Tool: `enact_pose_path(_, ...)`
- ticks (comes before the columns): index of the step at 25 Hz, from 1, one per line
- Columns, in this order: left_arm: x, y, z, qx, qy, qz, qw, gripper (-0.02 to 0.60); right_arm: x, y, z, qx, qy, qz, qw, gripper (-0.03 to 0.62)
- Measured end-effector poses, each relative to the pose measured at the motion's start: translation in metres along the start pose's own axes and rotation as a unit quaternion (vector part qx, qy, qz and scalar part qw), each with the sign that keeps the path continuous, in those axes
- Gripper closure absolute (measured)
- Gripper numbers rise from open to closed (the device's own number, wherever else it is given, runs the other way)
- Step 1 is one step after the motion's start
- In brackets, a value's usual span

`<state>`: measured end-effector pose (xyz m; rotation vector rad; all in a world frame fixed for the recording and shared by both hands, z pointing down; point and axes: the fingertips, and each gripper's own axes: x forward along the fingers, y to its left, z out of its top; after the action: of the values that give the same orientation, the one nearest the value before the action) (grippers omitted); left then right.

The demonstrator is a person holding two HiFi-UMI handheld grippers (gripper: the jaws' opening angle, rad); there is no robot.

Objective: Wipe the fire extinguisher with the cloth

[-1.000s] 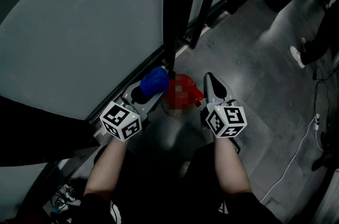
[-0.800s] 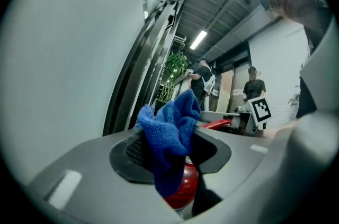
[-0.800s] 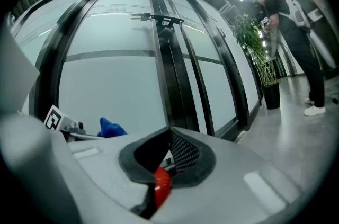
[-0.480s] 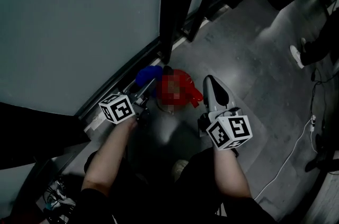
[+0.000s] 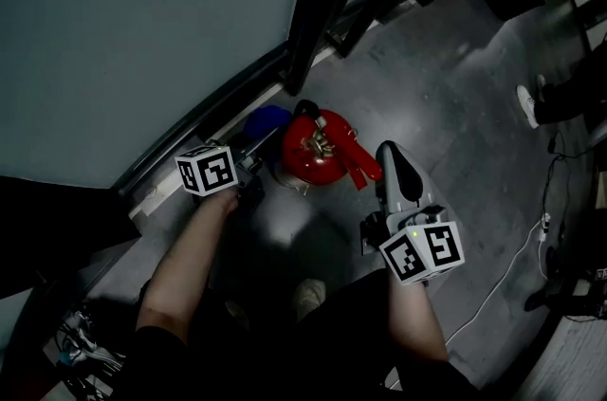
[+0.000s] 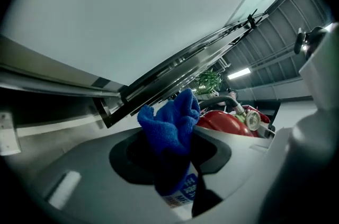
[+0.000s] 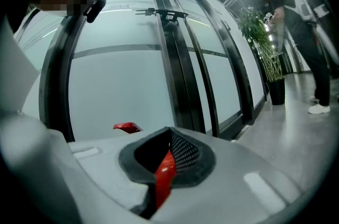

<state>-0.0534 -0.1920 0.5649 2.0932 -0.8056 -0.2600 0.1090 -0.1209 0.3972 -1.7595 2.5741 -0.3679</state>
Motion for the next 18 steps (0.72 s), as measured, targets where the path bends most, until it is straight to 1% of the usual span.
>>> enact_pose_path(3,0.002,0.016,-0.01,-0.022,0.0,0.01,0.9997,0.417,-0.003,0.002,-0.005,-0.007,0.004,0.0,1.0,0.591)
enact_pose_path(6,0.006,0.031,-0.03,-0.076,0.002,0.005,0.9971,0.417,-0.004,0.0,-0.015,-0.015,0.013,-0.009,1.0,0.591)
enact_pose_path(7,0.007,0.037,-0.036,-0.087,0.004,0.008,0.9962,0.417,-0.004,-0.003,-0.019,-0.016,0.018,-0.014,1.0,0.591)
enact_pose_path(10,0.008,0.059,-0.055,-0.096,0.02,0.033,0.9947,0.417,-0.005,-0.009,-0.025,-0.005,0.024,-0.025,0.999,0.591)
enact_pose_path(13,0.008,0.08,-0.072,-0.113,0.028,0.048,0.9921,0.417,-0.005,-0.004,-0.026,-0.003,0.024,-0.022,0.999,0.591)
enact_pose_path(18,0.009,0.109,-0.09,-0.158,0.01,0.052,0.986,0.417,-0.007,0.005,-0.027,-0.018,0.028,-0.013,0.999,0.591)
